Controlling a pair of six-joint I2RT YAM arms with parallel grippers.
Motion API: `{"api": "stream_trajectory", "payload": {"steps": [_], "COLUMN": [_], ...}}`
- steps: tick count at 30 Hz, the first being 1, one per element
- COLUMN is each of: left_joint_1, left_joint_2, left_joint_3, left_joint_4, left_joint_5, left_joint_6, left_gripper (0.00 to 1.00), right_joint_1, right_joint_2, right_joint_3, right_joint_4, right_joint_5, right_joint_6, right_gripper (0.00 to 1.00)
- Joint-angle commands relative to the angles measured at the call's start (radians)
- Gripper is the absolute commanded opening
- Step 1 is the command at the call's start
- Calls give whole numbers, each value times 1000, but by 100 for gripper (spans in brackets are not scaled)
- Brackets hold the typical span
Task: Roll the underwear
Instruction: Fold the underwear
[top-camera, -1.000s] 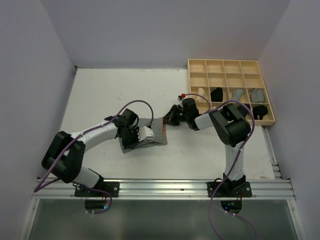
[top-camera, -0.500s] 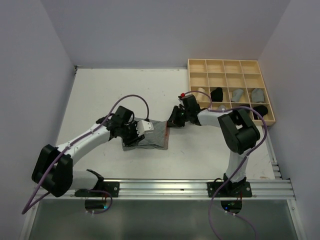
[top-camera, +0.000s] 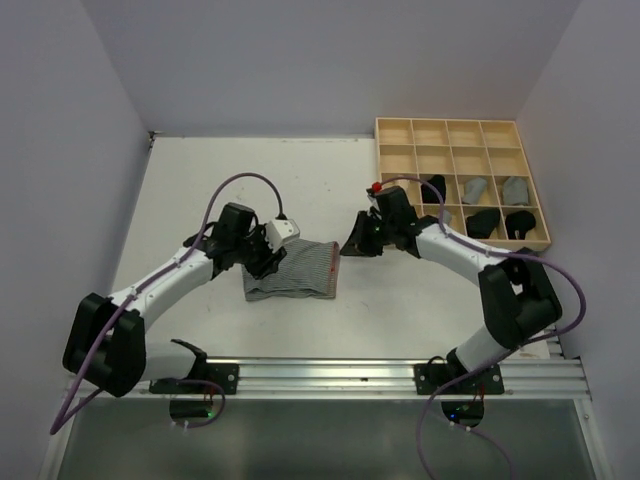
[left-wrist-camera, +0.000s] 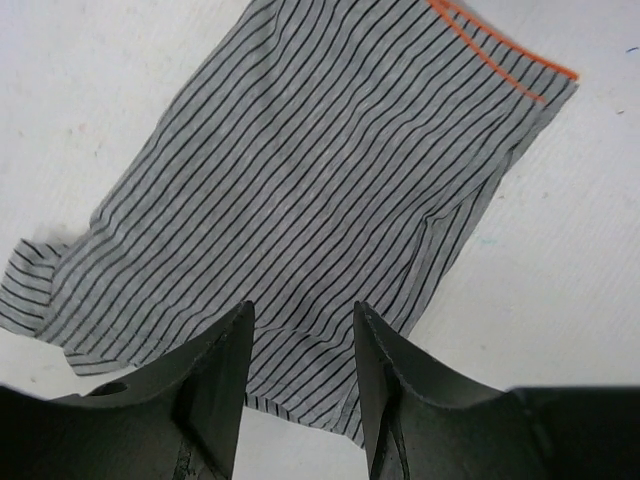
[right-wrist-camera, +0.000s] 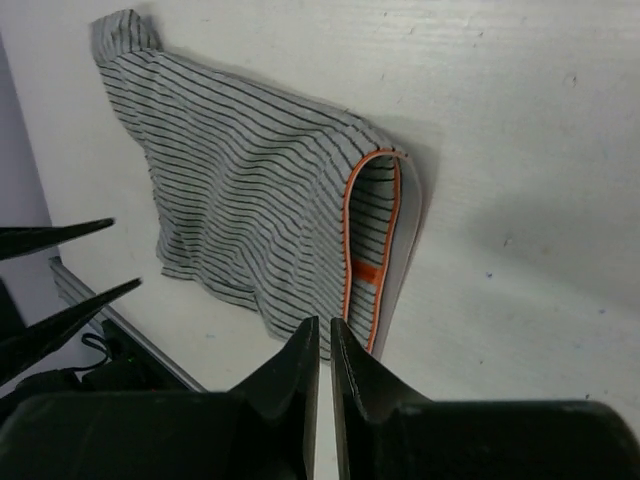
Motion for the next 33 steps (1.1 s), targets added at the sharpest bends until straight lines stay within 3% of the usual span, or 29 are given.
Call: {"api": "stream_trajectory", "payload": {"steps": [1, 6, 13, 20, 33], "left_joint_1": [62, 120, 127, 130, 131], "left_joint_2": [35, 72, 109, 113, 144], "left_joint_3": [-48, -47, -52, -70, -101], "left_joint_4": [135, 165, 176, 178, 179], "left_joint_5": [4, 27, 41, 35, 38], "left_joint_6": [-86, -92, -81, -75, -66], "left_gripper": [48, 49, 49, 50, 50], "right_joint_1": [48, 153, 223, 240, 249], "right_joint_2": [-118, -137, -13, 53, 63], "right_joint_3": [-79, -173, -145, -144, -216], "right_joint_4": [37, 124, 144, 160, 345], "right_joint_5": [9, 90, 150, 162, 90], "right_joint_6": [128, 246, 268, 289, 377], "right_gripper": [14, 18, 19, 27, 29]}}
